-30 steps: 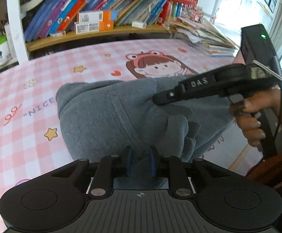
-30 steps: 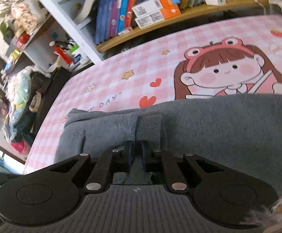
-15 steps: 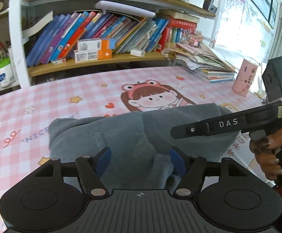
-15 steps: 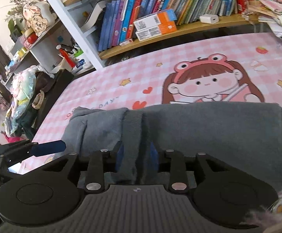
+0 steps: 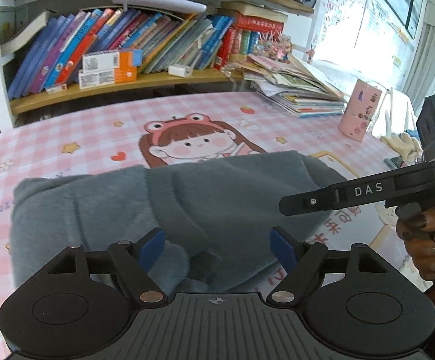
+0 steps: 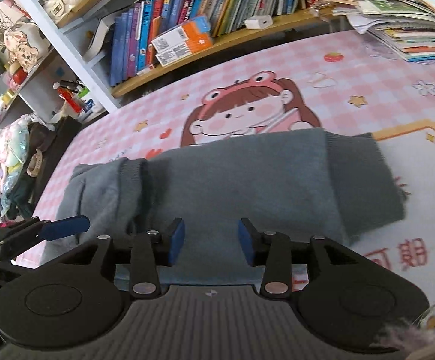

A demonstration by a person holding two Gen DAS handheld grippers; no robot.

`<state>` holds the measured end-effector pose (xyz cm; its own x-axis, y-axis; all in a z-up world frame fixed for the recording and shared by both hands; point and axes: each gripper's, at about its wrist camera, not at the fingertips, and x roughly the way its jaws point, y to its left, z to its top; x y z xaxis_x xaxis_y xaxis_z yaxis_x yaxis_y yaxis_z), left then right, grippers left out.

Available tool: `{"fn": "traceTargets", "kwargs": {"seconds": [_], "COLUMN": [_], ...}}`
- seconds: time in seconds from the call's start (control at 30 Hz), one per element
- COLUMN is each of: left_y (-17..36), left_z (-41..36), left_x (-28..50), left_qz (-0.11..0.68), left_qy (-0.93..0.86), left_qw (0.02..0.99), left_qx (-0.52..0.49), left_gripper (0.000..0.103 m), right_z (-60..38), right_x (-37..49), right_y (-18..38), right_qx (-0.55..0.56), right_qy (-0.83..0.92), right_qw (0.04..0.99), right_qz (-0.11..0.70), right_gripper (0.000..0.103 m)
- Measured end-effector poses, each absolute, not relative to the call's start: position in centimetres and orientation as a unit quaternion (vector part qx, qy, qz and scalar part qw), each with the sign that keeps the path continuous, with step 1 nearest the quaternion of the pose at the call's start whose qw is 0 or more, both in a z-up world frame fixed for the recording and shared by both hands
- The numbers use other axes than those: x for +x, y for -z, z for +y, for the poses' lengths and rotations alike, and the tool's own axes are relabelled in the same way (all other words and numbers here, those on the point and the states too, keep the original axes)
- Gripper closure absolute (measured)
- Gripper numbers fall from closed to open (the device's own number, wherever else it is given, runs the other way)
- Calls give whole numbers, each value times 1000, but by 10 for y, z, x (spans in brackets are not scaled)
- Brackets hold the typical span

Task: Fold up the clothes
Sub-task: 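Open the right gripper to release the sleeve on the folded sweatshirt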

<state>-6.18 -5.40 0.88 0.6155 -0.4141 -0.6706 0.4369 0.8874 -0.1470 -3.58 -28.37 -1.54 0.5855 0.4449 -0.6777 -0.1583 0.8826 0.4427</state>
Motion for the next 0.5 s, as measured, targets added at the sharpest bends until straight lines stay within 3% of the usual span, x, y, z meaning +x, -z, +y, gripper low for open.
{"fn": "traceTargets", "kwargs": {"seconds": [0.17,0.5], "left_y": [-4,-5], "left_z": [-73,-93], "left_x": [-68,-81], "left_qz": [374,374], "left_qy": [228,202], "left_qw": [899,905], "left_qx": [12,10], "left_gripper": [16,15], "right_z": [-322,-394], "right_x": [-45,-49], "right_y": [16,40], "right_qx": [195,333], "right_qy": [-150,-70], "right_qw": [871,817], "right_qz": [425,465], "right_gripper": [53,50]}}
